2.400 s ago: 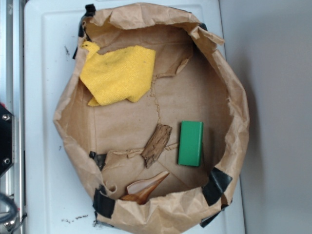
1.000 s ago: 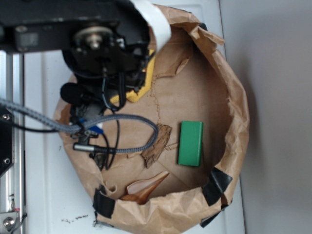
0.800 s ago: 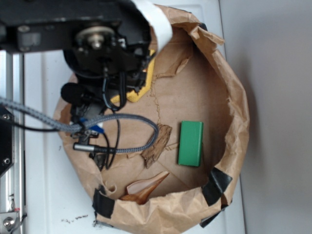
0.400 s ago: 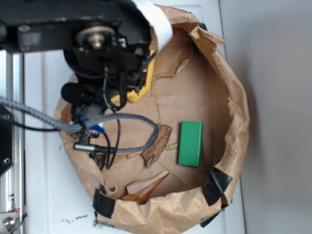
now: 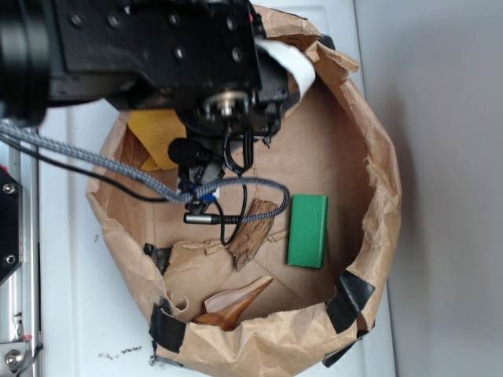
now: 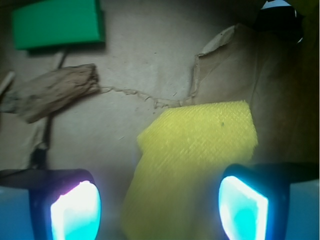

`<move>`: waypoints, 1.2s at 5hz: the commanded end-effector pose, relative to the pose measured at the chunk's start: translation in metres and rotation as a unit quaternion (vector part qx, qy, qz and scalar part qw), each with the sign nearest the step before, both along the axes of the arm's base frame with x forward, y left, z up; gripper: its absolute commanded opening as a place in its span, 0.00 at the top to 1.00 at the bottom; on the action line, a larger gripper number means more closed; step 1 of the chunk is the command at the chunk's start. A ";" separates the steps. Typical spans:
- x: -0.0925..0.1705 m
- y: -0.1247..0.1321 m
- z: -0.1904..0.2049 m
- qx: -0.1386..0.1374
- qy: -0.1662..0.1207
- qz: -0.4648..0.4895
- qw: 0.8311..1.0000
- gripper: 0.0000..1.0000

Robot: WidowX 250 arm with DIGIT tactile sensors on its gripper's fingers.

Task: Grab the yellow cloth.

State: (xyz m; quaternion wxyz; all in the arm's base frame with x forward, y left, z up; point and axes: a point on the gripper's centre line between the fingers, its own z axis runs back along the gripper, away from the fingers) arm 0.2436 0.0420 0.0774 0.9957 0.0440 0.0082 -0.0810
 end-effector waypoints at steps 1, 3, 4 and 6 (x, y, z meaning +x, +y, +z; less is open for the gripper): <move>-0.019 -0.001 -0.015 0.022 -0.029 -0.036 0.999 0.00; -0.011 0.025 -0.036 0.018 -0.007 -0.019 1.000 0.00; -0.004 0.026 -0.040 0.025 0.005 0.016 1.000 1.00; -0.010 0.020 -0.040 0.029 -0.013 0.014 0.999 1.00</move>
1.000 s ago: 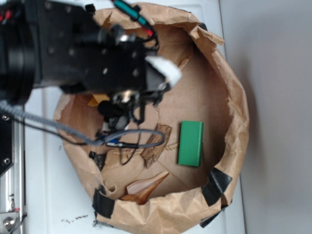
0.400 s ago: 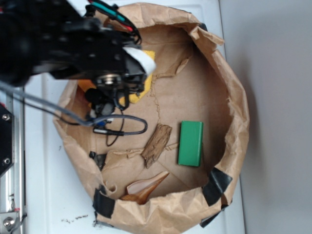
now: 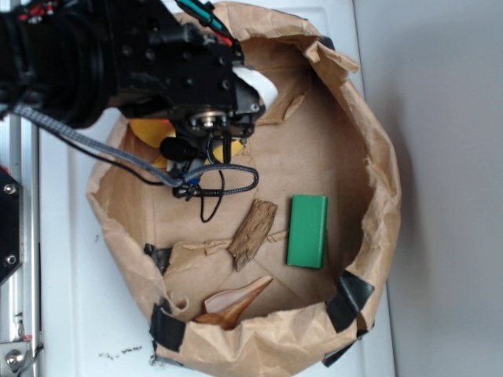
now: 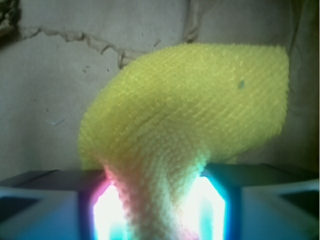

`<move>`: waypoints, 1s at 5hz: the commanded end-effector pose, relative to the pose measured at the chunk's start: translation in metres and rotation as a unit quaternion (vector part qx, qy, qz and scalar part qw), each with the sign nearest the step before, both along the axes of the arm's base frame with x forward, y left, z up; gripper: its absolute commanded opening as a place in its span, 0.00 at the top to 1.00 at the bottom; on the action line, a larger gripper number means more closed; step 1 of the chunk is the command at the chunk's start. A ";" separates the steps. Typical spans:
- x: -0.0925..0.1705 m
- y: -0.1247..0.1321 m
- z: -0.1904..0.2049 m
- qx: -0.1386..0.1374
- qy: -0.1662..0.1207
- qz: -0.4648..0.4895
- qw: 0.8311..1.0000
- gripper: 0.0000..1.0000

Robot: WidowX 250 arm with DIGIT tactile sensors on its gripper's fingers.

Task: Grab the yellow cloth.

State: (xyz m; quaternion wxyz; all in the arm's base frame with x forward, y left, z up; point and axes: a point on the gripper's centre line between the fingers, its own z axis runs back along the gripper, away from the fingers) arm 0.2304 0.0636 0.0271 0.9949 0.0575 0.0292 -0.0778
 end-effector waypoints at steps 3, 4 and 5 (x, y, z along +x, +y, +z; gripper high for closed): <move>0.015 -0.056 0.102 -0.051 -0.070 0.044 0.995 1.00; 0.011 -0.070 0.114 -0.057 -0.069 0.036 0.995 1.00; -0.004 -0.083 0.132 -0.087 -0.056 0.006 0.995 1.00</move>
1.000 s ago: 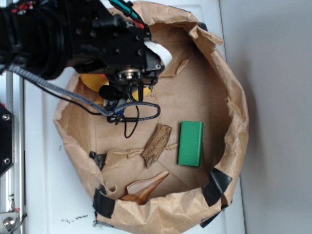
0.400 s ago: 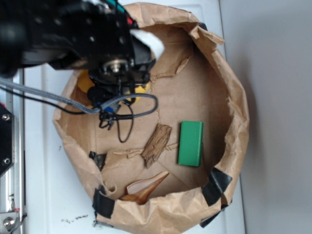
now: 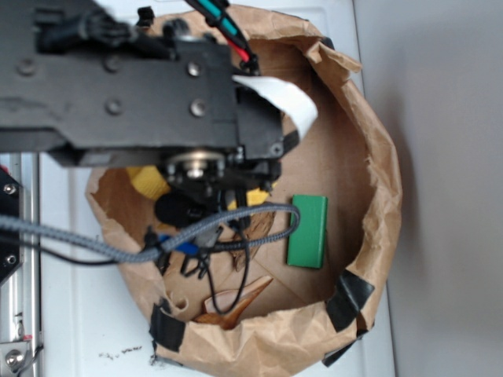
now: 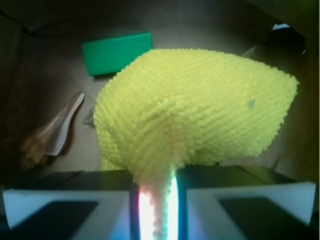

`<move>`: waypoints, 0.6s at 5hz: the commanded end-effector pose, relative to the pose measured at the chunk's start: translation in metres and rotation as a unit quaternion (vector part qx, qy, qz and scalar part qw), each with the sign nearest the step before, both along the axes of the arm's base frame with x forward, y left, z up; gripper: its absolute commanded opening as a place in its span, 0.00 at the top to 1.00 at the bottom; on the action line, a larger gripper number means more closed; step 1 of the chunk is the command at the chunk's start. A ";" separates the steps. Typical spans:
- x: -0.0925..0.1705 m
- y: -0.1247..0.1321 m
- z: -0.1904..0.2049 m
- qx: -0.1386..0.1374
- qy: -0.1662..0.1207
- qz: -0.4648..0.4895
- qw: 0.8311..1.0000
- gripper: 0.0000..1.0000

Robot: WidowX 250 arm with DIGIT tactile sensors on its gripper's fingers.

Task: Grab the yellow cloth.

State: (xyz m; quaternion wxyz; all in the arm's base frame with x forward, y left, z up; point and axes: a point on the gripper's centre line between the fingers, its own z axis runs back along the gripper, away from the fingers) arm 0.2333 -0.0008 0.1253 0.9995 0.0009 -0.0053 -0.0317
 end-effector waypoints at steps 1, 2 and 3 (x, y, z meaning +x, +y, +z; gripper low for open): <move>-0.016 -0.030 0.056 -0.040 -0.019 -0.065 0.997 1.00; -0.015 -0.038 0.065 -0.034 -0.025 -0.054 0.998 1.00; -0.006 -0.044 0.058 -0.028 -0.024 -0.045 0.998 1.00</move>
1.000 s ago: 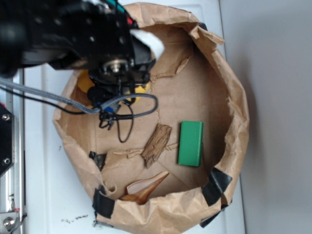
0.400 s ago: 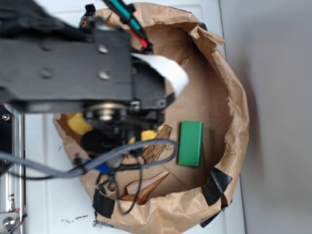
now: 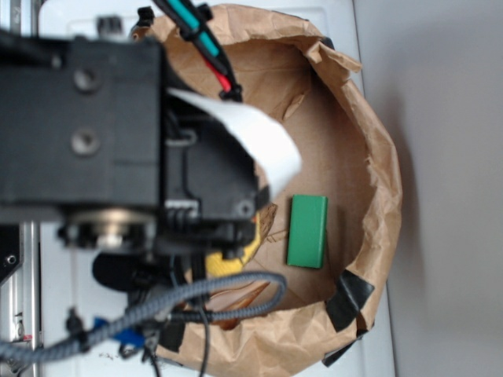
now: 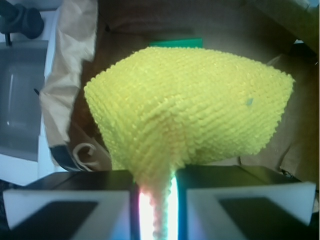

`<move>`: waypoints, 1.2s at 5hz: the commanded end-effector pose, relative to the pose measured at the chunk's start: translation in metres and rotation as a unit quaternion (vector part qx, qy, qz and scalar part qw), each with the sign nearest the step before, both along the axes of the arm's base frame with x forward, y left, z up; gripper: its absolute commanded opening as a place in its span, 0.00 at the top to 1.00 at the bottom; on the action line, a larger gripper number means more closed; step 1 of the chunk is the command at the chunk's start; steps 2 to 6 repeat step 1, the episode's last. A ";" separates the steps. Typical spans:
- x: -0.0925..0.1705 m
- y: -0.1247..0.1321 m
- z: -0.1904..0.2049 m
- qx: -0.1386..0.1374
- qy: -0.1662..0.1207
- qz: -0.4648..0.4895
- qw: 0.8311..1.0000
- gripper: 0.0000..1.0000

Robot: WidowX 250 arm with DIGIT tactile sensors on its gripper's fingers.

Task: Grab the yellow cloth.

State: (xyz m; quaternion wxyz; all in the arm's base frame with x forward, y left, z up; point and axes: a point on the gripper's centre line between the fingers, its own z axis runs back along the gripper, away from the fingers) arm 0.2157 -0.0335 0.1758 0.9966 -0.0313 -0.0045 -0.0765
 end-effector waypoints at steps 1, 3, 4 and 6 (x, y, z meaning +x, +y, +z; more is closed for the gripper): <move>0.022 -0.018 -0.006 0.027 -0.026 0.016 0.999 1.00; 0.022 -0.018 -0.006 0.027 -0.026 0.016 0.999 1.00; 0.022 -0.018 -0.006 0.027 -0.026 0.016 0.999 1.00; 0.022 -0.018 -0.006 0.027 -0.026 0.016 0.999 1.00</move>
